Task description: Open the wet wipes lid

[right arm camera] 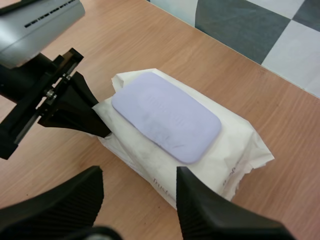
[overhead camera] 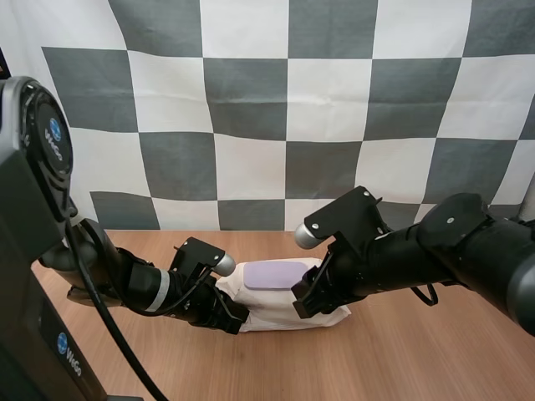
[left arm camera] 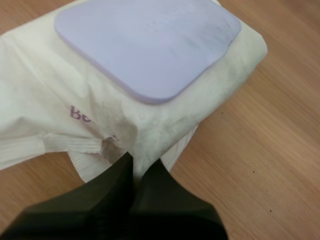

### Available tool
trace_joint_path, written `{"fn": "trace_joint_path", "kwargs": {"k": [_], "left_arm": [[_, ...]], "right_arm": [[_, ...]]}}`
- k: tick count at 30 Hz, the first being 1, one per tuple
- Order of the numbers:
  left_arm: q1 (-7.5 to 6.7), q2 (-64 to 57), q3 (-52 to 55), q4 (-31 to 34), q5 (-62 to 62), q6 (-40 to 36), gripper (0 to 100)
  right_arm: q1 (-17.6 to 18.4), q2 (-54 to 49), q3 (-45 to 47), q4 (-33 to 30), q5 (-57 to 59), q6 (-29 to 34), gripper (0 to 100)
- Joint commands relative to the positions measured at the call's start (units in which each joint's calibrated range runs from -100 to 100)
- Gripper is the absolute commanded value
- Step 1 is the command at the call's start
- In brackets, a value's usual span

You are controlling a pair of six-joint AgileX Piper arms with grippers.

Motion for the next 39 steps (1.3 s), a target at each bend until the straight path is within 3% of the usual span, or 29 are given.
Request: {"fn": "trace_joint_path", "kwargs": {"k": [1,7,12,19,27,39], "left_arm": [[-0.04,-0.08,0.03,0.08,0.07,0.78,0],[-0.04,-0.08,0.03,0.08,0.07,0.78,0],[-0.04,-0.08,0.03,0.21,0.07,0.78,0],[-0.04,-0.08,0.03,1.60,0.07,0.78,0],[-0.04,-0.08,0.03,1.60,0.07,0.78,0],[-0.04,-0.08,0.03,1.60,0.07,0.78,0]], "right_arm": [[-0.04,1.39,0.00,1.07,0.20,-17.04,71],[1.04,4.86,0.00,0.23,0.28,-27.85,76],[5.69,6.91,0.00,-2.44,-1.58,-27.92,76],[12.09,12.73,0.00,-11.25,-20.58,-27.22,76],[13.68,16.95,0.00,-15.29,-36.63,-27.03,76],[14.88,18.74,-0.82,-15.18,-37.34,-27.16,76]]}}
